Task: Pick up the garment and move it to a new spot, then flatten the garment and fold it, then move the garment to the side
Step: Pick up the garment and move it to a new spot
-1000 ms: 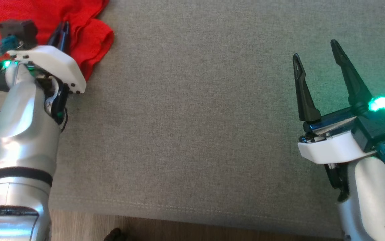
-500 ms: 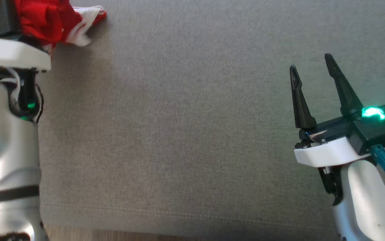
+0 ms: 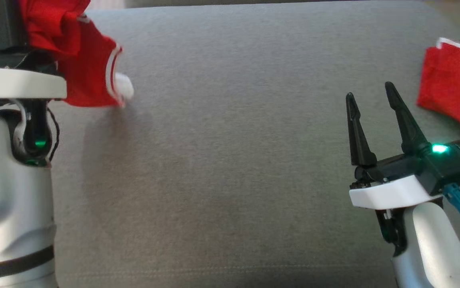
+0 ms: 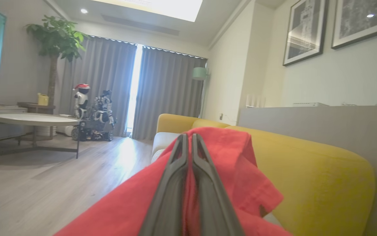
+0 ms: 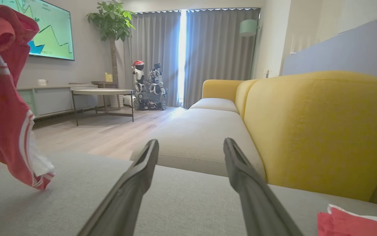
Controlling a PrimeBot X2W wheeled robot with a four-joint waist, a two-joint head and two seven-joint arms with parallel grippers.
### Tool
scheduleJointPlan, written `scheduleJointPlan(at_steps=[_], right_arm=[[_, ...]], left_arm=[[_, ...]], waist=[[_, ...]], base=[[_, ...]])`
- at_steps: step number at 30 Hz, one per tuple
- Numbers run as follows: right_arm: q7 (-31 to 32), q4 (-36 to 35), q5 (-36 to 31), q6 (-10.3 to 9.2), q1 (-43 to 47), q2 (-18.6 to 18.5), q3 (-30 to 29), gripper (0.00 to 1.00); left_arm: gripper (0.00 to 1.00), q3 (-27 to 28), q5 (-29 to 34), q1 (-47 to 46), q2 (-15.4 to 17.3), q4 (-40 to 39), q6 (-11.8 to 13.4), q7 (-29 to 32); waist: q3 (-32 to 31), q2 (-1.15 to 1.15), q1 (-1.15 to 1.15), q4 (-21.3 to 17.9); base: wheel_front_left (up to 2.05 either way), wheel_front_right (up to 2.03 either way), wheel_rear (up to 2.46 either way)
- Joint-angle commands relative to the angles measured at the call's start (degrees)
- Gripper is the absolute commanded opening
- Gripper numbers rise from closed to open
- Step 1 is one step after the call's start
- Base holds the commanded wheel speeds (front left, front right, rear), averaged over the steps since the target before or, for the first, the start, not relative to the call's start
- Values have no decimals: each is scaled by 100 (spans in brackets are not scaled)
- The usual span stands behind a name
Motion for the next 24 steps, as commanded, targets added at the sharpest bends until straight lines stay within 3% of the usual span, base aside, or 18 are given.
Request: scheduleJointPlan(at_steps=[1, 7, 12, 18, 24], right_arm=[[-68, -171, 57, -5, -46, 51, 117, 100], [-131, -247, 149, -5, -133, 52, 137, 100], [-193, -340, 283, -5, -242, 52, 210, 100], [-275, -334, 471, -5, -340, 52, 276, 100], [-329, -277, 587, -5, -364, 52, 264, 100]], left_arm=[[0, 82, 12, -130, 164, -317, 40, 96], [0, -363, 148, -148, -10, -763, 69, 450], [0, -1067, 333, -317, -287, -707, 16, 568], [0, -2117, 360, -355, -541, 1, 88, 435], [0, -3355, -69, -193, -571, 835, 389, 84]], waist=[[-25, 0, 0, -232], [198, 0, 0, -756], [452, 0, 0, -1265], [698, 0, 0, -1861], [826, 0, 0, -2234]], base=[[0, 0, 0], [0, 0, 0], [0, 0, 0], [0, 0, 0], [0, 0, 0]])
